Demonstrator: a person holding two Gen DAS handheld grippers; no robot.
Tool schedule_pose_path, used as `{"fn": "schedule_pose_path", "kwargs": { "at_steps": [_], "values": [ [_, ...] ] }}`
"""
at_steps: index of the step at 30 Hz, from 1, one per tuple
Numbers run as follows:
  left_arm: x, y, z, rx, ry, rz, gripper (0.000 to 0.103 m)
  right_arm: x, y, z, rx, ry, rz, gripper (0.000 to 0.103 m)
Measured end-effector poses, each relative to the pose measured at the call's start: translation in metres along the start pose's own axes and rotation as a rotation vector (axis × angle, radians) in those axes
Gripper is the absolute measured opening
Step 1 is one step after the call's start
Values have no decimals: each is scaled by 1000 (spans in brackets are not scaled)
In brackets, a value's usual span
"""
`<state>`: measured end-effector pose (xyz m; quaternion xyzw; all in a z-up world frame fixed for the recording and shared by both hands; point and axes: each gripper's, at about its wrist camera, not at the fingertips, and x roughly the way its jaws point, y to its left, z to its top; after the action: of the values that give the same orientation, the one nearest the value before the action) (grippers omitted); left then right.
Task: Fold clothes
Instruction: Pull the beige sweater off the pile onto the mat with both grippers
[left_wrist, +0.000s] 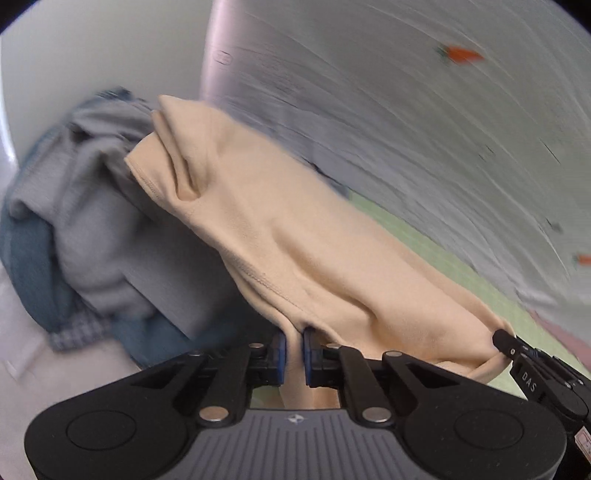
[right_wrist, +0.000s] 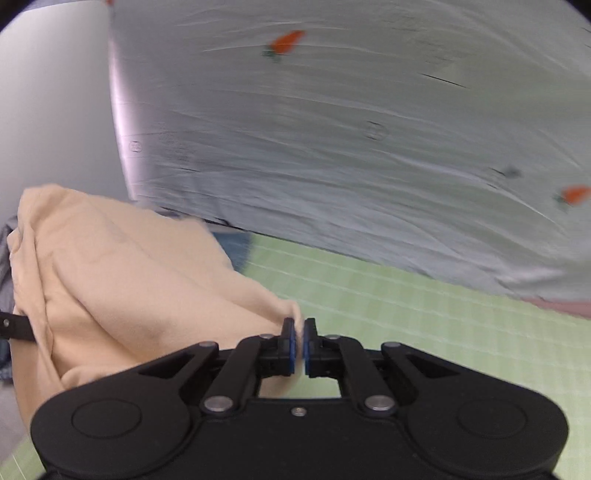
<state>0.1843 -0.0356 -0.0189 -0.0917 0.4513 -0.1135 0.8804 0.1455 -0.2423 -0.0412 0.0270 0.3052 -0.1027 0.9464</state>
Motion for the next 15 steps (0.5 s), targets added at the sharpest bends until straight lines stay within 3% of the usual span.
{"fn": "schedule_pose_path", "kwargs": {
  "at_steps": [6, 9, 15],
  "values": [
    [11, -98, -83, 139, 161, -115, 11, -68, -112, -66, 144, 95, -216, 4],
    [11, -149, -123, 162, 238, -196, 11, -107, -167, -89, 191, 119, -308, 4],
    [-2, -265, -178, 269, 307, -332, 11, -189, -277, -134, 242, 102, -499, 4]
  ]
}}
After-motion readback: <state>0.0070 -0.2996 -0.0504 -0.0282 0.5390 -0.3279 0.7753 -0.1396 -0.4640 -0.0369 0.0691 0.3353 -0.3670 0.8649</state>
